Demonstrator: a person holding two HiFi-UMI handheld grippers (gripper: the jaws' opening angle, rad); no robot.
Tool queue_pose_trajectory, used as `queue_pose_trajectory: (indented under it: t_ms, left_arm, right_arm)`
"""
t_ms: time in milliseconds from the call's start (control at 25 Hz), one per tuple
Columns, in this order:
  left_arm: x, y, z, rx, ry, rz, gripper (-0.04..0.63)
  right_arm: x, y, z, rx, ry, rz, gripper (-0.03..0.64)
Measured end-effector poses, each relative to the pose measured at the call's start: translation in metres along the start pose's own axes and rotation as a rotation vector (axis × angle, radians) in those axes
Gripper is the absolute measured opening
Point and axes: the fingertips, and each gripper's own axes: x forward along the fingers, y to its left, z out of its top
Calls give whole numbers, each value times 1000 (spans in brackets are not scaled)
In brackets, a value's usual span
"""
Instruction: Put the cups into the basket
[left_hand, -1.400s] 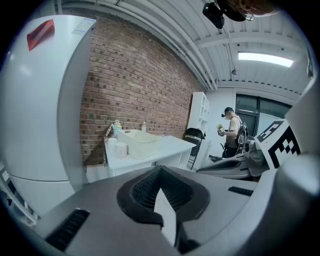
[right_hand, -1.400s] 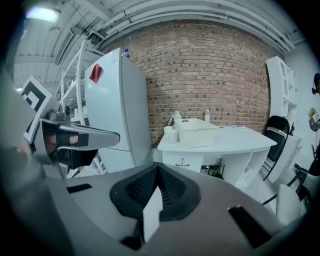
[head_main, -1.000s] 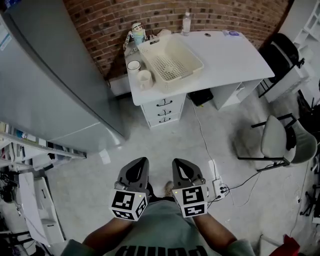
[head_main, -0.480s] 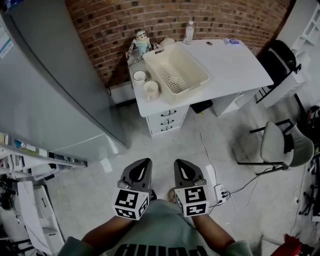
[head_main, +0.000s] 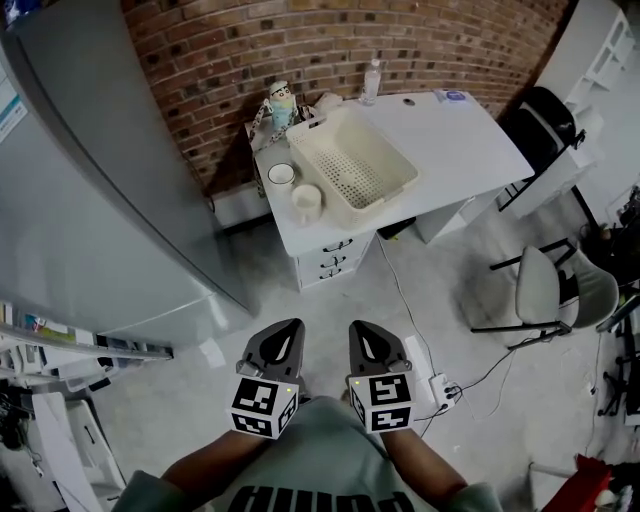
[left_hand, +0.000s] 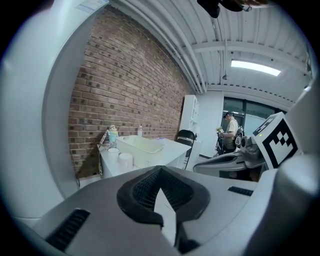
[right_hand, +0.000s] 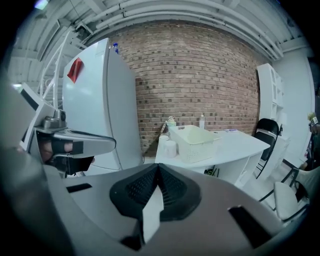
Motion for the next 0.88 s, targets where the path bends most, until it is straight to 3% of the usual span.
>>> queue_pose_trajectory:
  t_ms: [400,880]
  left_arm:
    - [-10,33,1,-1,-16,-39,-2]
    - [6,52,-2,-40,6,20,-2]
  right_arm:
    - [14,25,2,14,1,-60,12]
    - [42,18,9,3,12,-5,12]
